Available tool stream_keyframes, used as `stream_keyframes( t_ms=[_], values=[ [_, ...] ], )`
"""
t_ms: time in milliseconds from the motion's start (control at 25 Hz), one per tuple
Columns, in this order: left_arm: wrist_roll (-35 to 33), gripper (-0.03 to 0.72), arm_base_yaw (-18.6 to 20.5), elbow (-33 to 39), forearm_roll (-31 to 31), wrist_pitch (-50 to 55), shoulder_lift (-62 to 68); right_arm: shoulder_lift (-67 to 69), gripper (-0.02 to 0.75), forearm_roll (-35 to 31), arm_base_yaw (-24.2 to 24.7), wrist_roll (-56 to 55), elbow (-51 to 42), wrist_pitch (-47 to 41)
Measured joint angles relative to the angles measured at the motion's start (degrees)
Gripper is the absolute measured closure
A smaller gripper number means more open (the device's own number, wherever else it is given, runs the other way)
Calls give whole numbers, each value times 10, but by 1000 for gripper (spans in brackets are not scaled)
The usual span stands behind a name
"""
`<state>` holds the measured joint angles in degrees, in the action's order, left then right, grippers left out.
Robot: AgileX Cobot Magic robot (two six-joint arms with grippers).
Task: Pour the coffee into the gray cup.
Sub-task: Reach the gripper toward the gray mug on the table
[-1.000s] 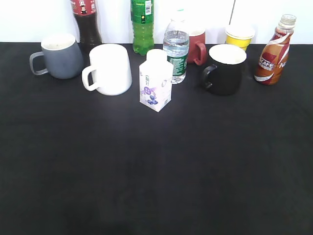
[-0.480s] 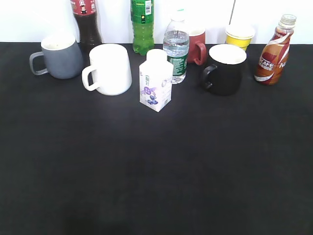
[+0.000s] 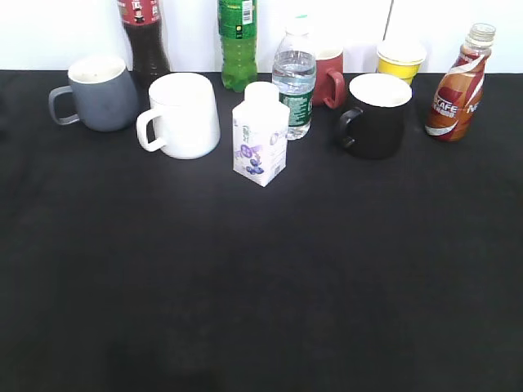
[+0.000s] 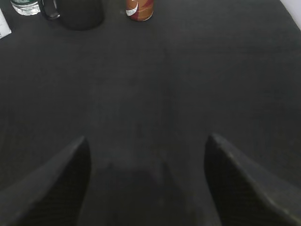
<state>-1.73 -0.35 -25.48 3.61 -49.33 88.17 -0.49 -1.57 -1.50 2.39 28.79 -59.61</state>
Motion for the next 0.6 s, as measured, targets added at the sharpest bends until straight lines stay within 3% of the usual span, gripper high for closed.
stream_keyframes(
  t_ms=[120,480,600],
  values=[
    [0,260,-1,-20,16,-35,98,0,151,0,0,0,0,0],
    [29,263,-1,-209,29,-51,276,0,151,0,0,0,0,0],
    [29,322,-1,-275,32,-16,317,0,151,0,0,0,0,0]
  ],
)
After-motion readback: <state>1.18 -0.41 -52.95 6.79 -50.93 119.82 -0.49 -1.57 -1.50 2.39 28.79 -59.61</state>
